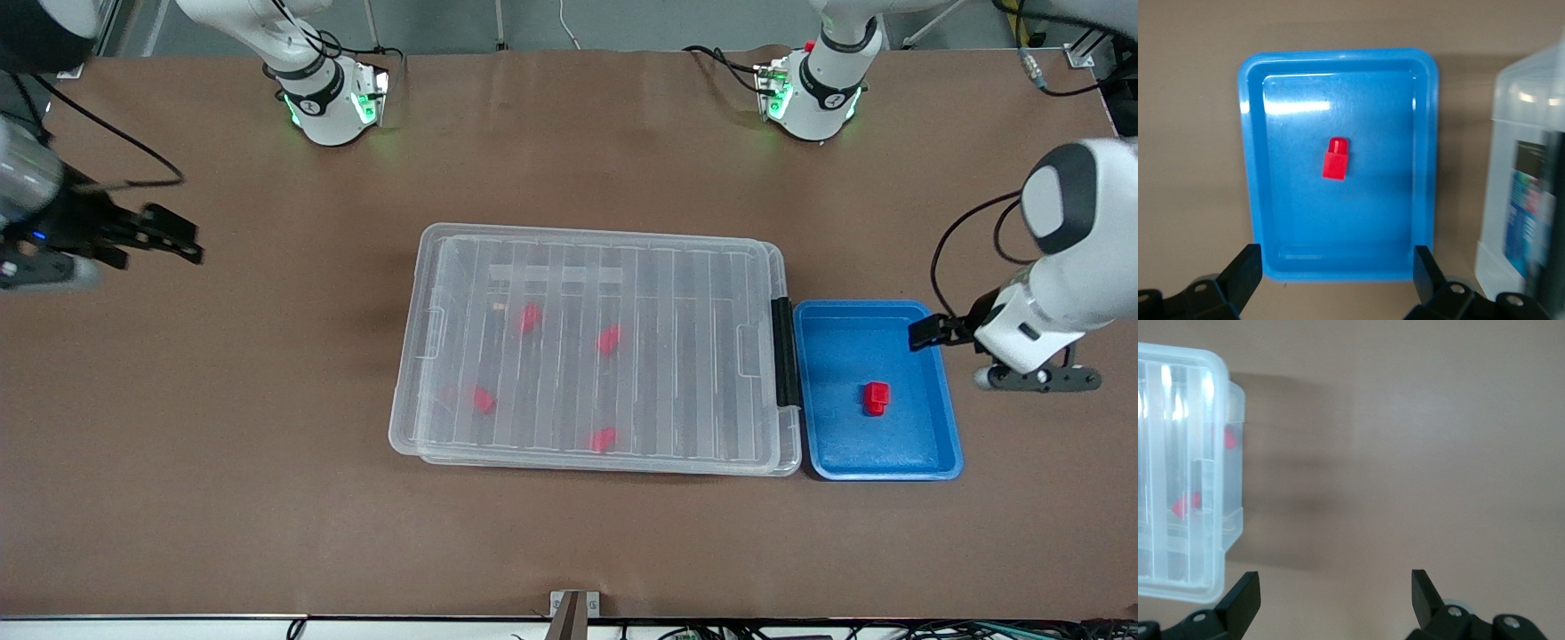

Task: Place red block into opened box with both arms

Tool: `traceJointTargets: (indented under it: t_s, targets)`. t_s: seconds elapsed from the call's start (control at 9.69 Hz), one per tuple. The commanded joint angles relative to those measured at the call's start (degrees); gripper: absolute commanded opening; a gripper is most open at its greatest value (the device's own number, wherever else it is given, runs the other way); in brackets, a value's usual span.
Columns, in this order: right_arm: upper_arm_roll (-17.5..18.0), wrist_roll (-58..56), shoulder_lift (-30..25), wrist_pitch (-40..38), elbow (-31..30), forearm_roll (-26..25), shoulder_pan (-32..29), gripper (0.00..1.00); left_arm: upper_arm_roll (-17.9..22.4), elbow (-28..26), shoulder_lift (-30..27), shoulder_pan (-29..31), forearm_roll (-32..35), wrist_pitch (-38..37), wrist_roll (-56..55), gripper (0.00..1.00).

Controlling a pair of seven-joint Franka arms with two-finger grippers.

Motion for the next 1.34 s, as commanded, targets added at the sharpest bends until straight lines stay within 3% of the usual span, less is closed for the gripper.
traceJointTargets:
  t_s: [0.0, 0.31, 0.62, 0.83, 0.93, 1.03, 1.24]
  targets:
    - [-0.6, 5.2, 6.5, 5.4, -0.4, 1.2, 6.4, 1.00, 0.0, 1.2, 9.0, 1.1, 2.3, 5.9, -0.2, 1.00]
    - [-0.6, 7.4, 9.5, 18.4, -8.9, 3.1, 11.2, 1.00, -0.3, 3.1, 15.5, 2.3, 5.5, 9.5, -0.4, 1.00]
    - [-0.6, 7.4, 13.6, 24.8, -10.1, 3.1, 12.2, 1.00, -0.5, 2.7, 19.0, 2.5, 4.9, 12.7, -0.5, 0.96]
    - [-0.7, 7.3, 14.7, 25.8, -10.2, 3.1, 12.6, 1.00, -0.5, 2.4, 20.6, 2.4, 3.6, 13.6, -0.4, 0.87]
    - [-0.7, 7.4, 15.3, 26.9, -10.2, 3.1, 12.7, 1.00, -0.5, 2.3, 21.3, 2.4, 3.6, 14.5, -0.4, 0.77]
    - [-0.6, 7.4, 15.8, 27.4, -10.2, 3.1, 12.9, 1.00, -0.5, 2.4, 21.6, 2.1, 3.6, 14.8, -0.4, 0.56]
    - [-0.7, 7.2, 16.7, 28.2, -10.1, 3.0, 12.7, 1.00, -0.5, 2.4, 22.1, 2.0, 3.2, 15.3, -0.5, 0.26]
